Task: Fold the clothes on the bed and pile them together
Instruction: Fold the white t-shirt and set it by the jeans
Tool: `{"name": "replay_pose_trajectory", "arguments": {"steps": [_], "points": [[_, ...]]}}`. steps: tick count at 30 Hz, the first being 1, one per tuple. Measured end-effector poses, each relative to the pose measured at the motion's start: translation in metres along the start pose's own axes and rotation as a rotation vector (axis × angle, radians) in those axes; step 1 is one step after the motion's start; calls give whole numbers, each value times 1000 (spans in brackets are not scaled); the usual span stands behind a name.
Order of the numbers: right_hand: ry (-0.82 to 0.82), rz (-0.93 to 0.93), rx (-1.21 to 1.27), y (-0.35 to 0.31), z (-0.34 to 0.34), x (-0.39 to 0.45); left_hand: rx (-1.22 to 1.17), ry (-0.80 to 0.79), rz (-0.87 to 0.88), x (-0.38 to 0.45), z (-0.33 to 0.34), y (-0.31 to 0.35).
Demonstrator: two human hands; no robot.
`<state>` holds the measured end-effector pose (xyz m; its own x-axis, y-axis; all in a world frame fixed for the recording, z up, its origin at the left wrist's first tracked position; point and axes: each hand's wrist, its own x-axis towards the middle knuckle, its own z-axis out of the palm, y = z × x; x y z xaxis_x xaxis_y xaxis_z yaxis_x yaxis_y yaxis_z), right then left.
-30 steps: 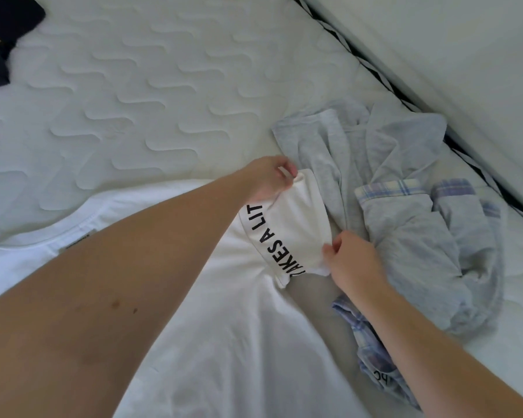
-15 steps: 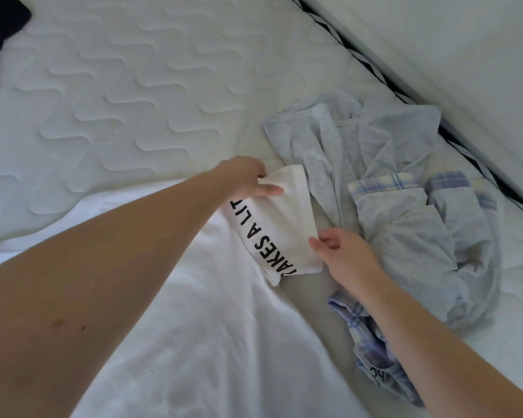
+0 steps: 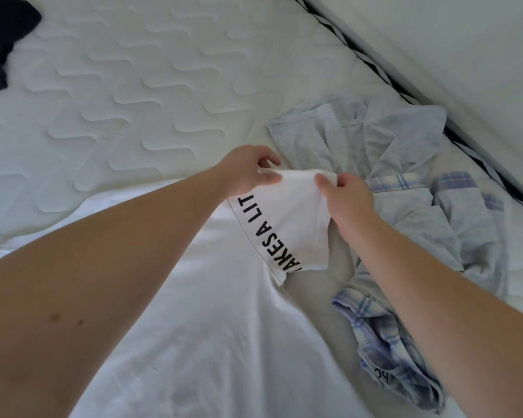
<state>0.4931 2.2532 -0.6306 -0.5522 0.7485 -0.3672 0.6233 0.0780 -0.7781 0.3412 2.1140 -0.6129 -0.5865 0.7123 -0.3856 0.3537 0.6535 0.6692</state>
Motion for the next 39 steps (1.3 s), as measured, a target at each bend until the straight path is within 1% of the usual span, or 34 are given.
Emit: {"name": "replay_pose_trajectory", "arguments": {"steps": [1,2,5,6,7,8,10,12,13,15,19,22,24,27,30,31,32,35,37,39], "points": [[39,-3,32,3,-2,-1,59,18,-7,2,-1,0],[38,14,117,5,-3,-2,101,27,-20,3,-2,-1],[-38,95,471,3,-4,-4,242,72,-91,8,2,2],[-58,103,492,3,-4,-4,271,86,-117,10,6,2],[-70,96,426,4,-5,-5,276,83,-135,11,10,3],[-73,68,285,5,-7,-7,271,58,-145,12,14,3],[-95,3,-100,10,-16,-19,274,-12,-136,14,20,6],[-183,-7,-435,17,-23,-39,307,-73,-73,18,25,15],[-249,15,-538,20,-23,-50,326,-104,-38,19,28,23],[-332,88,-584,26,-21,-68,350,-164,13,24,37,41],[-319,204,-602,29,-12,-80,363,-221,72,26,49,66],[-362,211,-636,32,-8,-82,318,-167,113,17,34,65],[-337,157,-500,32,-8,-85,241,-102,135,5,18,57],[-251,60,-255,27,-10,-93,8,-14,159,-20,-2,45],[-188,3,-42,17,-14,-103,-162,25,158,-43,-19,38],[-180,-50,-36,12,-15,-107,-200,26,149,-50,-24,36],[-176,-122,-86,6,-15,-112,-226,39,146,-57,-29,33],[-124,-350,-291,-10,-10,-136,-276,179,150,-83,-42,14],[-69,-478,-386,-22,1,-159,-307,277,94,-108,-52,-9],[-47,-609,-469,-34,19,-186,-408,268,-8,-138,-61,-39]]}}
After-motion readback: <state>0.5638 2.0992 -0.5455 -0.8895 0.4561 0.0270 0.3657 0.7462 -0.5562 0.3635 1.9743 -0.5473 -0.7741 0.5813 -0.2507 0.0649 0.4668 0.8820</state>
